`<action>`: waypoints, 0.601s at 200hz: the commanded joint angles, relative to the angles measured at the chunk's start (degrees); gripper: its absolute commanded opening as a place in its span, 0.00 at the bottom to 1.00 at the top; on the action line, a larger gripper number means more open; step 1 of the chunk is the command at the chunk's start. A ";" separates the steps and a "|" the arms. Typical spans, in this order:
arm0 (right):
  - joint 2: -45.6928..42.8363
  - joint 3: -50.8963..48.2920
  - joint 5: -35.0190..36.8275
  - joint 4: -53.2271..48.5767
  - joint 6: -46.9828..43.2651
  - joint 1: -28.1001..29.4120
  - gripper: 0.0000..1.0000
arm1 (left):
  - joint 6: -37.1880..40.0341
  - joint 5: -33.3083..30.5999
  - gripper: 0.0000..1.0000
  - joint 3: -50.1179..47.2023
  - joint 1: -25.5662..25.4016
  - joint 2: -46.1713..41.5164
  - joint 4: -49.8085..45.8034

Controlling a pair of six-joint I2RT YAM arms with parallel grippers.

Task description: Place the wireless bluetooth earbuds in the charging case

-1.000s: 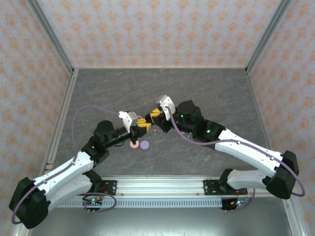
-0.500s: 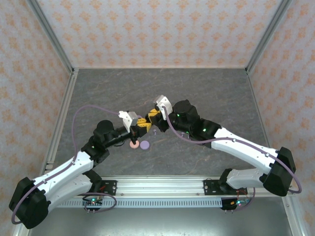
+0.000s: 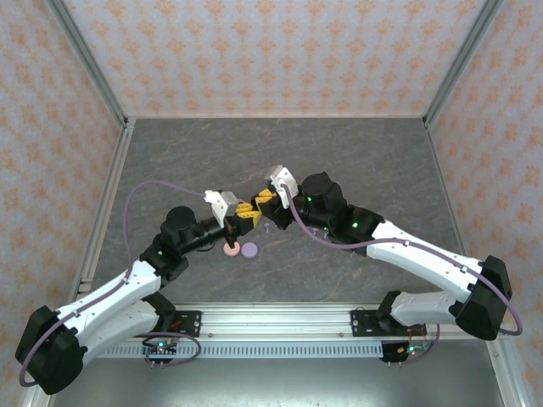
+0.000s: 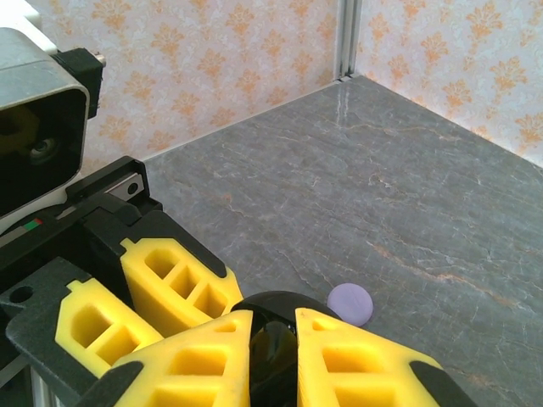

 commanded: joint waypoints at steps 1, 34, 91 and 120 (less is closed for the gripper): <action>-0.50 -0.37 -1.73 -0.78 0.04 0.44 0.16 | -0.11 0.56 0.00 1.90 -0.45 -0.64 2.32; -0.31 0.00 -1.84 -1.53 0.29 0.44 0.17 | -0.04 0.51 0.00 1.95 -0.45 -0.54 2.41; -0.31 2.11 -1.95 -4.25 1.00 0.43 0.20 | 0.15 0.60 0.00 1.72 -0.45 -0.48 2.67; -0.28 2.99 -1.66 -4.46 1.42 0.44 0.23 | 0.14 0.78 0.00 1.68 -0.45 -0.47 2.67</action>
